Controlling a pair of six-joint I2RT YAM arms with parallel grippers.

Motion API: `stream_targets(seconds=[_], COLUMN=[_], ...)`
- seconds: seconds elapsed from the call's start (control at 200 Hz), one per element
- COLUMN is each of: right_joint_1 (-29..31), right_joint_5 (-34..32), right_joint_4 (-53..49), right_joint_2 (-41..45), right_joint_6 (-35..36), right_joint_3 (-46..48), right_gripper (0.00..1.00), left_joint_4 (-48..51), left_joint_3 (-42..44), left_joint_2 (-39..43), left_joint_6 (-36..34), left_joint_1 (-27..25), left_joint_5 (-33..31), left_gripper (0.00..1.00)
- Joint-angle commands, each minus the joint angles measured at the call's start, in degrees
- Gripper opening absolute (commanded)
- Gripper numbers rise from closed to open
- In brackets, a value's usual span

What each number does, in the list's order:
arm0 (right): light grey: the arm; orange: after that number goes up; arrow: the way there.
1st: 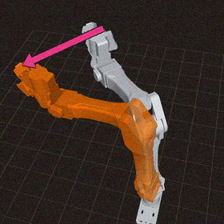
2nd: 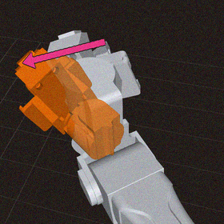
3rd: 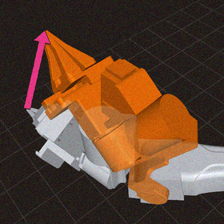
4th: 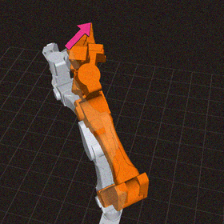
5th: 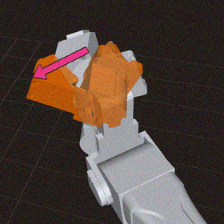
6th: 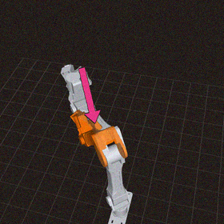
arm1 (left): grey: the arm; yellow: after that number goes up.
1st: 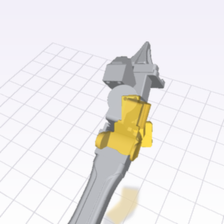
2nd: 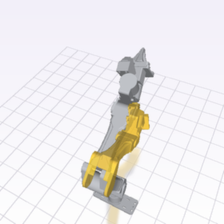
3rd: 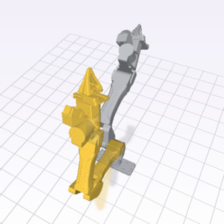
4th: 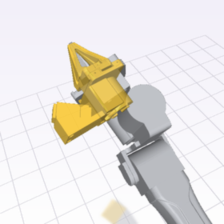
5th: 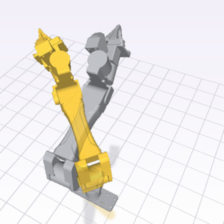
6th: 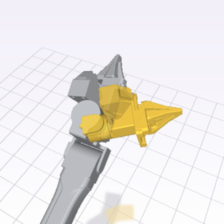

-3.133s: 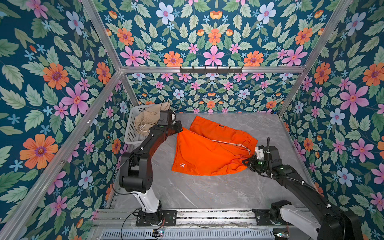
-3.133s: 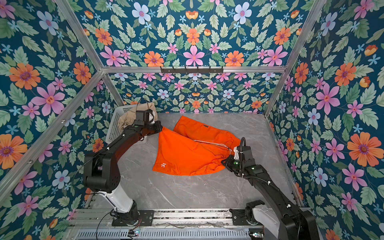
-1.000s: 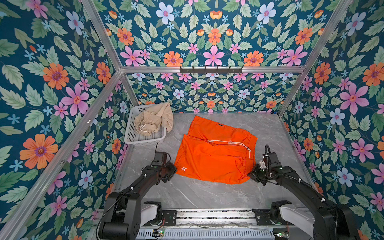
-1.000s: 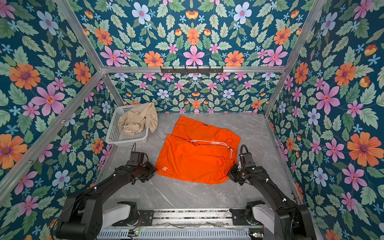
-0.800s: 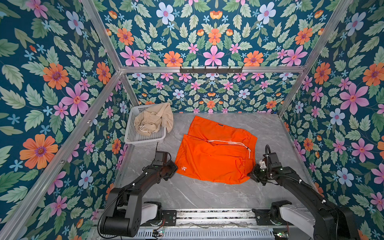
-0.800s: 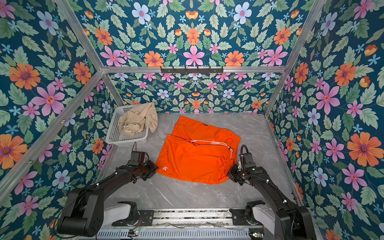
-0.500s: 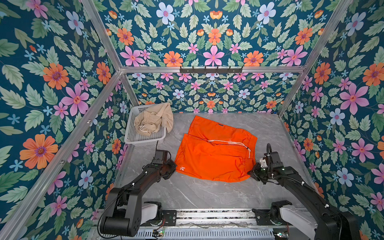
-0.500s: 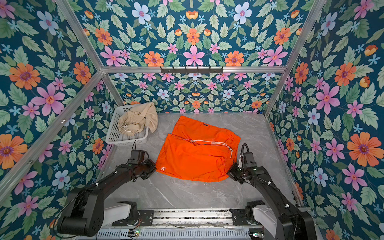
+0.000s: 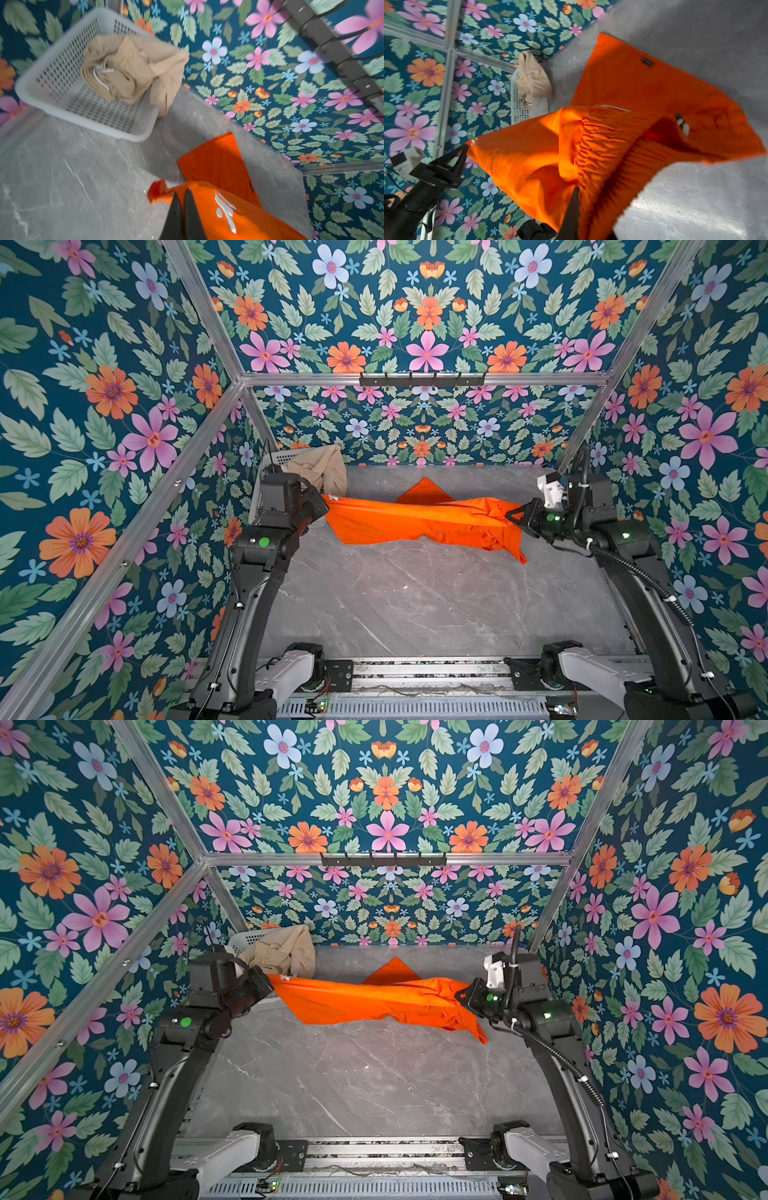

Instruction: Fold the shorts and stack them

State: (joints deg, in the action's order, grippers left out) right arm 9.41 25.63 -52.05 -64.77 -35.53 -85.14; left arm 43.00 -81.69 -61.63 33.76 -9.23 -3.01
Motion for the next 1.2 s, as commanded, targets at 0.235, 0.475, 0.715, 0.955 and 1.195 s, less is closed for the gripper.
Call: stream_targets(seconds=[0.235,0.475,0.715,0.955,1.195], right_joint_1=[6.0,9.4,7.4,0.8,-4.8], right_joint_5=[4.1,7.6,4.4,8.0,15.6], right_joint_4=[-15.4,-16.7,-15.9,-10.4,-12.2], right_joint_2=[-8.7,-12.3,-20.0,-38.6,-49.6], right_joint_6=[9.7,9.1,9.1,9.4,8.6], right_joint_3=[-33.1,-44.9,-44.6,-57.3,-82.5], right_gripper=[0.00,0.00,0.00,0.00,0.00], left_joint_4=[9.6,14.1,7.3,-3.2,-17.3], left_joint_3=[-24.6,-38.8,-37.0,-46.6,-45.9], left_joint_2=[-2.5,-9.0,-17.2,-31.6,-28.7], left_joint_6=[-17.7,-23.2,-23.6,-27.0,-25.1], left_joint_1=[0.2,0.2,0.2,0.5,0.8], left_joint_5=[-13.6,-16.1,-10.2,-7.4,0.2], left_gripper=[0.00,0.00,0.00,0.00,0.00])
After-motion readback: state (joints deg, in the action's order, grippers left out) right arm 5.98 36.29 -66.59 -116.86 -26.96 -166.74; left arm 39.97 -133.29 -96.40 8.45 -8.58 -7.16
